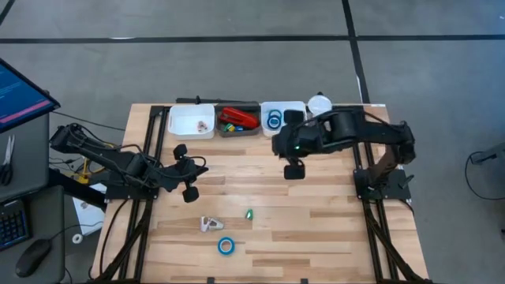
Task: Pick and place Stapler, Stapler remover, tape
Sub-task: Put the green stapler into the black bin
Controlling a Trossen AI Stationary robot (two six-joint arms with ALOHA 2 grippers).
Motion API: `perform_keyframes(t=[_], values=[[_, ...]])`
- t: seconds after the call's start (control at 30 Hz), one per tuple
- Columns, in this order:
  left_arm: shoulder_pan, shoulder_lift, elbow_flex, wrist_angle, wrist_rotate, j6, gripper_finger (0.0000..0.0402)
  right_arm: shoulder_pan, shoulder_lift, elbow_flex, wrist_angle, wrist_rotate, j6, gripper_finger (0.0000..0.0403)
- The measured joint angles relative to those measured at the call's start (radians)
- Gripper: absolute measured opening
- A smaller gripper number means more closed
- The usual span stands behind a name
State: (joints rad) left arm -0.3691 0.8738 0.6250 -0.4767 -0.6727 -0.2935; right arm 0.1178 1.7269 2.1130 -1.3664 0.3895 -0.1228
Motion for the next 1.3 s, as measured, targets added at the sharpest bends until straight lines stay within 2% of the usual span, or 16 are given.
perform_keyframes(t=[0.13,0.27,0.37,0.5,0.7,0.9,1.1,1.3], values=[[0.000,0.000,0.000,-0.003,0.000,0.000,0.0003,-0.045,-0.132,-0.367,0.331,-0.098,-0.067,0.0000],[0.000,0.000,0.000,-0.006,0.000,0.000,0.0003,-0.098,-0.296,-0.698,0.624,-0.155,-0.059,0.0000],[0.000,0.000,0.000,-0.006,0.000,0.000,0.0003,-0.127,-0.410,-0.888,0.797,-0.161,-0.026,0.0000],[0.000,0.000,0.000,-0.006,0.000,0.000,0.0003,-0.147,-0.506,-1.071,0.972,-0.186,0.008,0.0000],[0.000,0.000,0.000,-0.008,0.000,0.000,0.0003,-0.152,-0.535,-1.269,1.169,-0.186,0.077,0.0000],[0.000,0.000,0.000,-0.013,0.000,0.000,0.0003,-0.151,-0.457,-1.432,1.485,-0.187,0.098,0.0000],[0.000,0.000,0.000,-0.010,0.000,0.000,0.0003,-0.151,-0.360,-1.447,1.581,-0.194,0.098,0.0000],[0.003,0.000,0.000,0.004,0.000,0.000,0.0003,-0.151,-0.297,-1.447,1.602,-0.270,0.098,0.0000]])
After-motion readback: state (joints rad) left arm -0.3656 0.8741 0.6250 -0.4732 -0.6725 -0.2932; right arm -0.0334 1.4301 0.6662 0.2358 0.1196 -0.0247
